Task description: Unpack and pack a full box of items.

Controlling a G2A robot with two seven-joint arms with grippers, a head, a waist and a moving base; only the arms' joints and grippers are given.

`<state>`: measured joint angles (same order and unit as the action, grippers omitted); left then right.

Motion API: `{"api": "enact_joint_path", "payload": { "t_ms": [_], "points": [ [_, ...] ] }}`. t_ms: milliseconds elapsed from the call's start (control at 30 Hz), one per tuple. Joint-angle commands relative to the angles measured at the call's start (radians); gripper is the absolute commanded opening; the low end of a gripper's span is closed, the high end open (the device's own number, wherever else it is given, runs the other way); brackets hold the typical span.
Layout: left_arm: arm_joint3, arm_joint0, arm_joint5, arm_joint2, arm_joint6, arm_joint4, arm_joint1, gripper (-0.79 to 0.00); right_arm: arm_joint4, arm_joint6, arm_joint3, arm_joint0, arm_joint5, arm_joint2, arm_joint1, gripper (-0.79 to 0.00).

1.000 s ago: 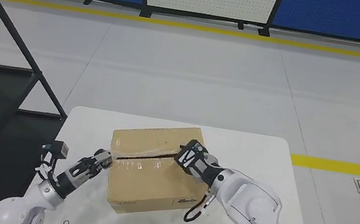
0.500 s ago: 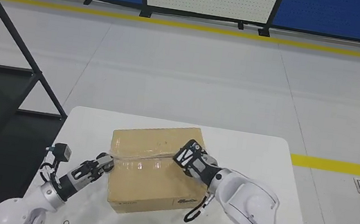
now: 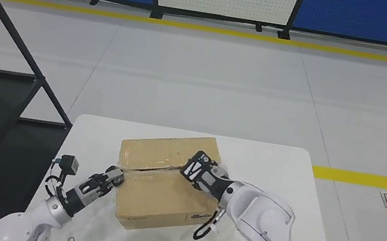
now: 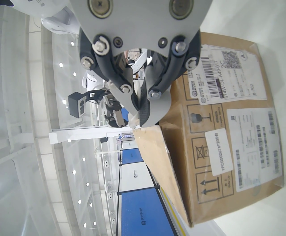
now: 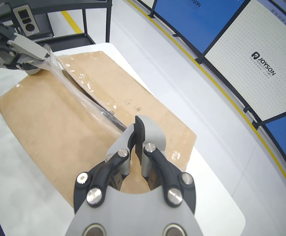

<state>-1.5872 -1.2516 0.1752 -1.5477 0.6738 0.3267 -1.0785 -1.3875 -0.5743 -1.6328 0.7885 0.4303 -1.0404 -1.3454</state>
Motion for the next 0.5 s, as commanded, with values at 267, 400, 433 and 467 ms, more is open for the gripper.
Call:
{"api": "enact_joint_path", "payload": {
  "t_ms": [267,400,433,467],
  "points": [
    [0.004,0.004,-0.001,0.003,-0.009,0.007,0.0,-0.785,0.004,-0.012,0.038,-0.026,-0.009,0.025,-0.008,-0.785],
    [0.008,0.007,-0.005,0.006,-0.014,0.012,-0.001,-0.785,0.004,-0.008,0.055,-0.036,-0.014,0.033,-0.011,-0.785],
    [0.008,0.007,-0.006,0.006,-0.016,0.013,-0.001,-0.785,0.004,-0.008,0.061,-0.039,-0.014,0.035,-0.012,-0.785],
    [0.009,0.008,-0.006,0.007,-0.017,0.013,-0.001,-0.785,0.003,-0.008,0.066,-0.042,-0.015,0.037,-0.013,-0.785]
  ]
}}
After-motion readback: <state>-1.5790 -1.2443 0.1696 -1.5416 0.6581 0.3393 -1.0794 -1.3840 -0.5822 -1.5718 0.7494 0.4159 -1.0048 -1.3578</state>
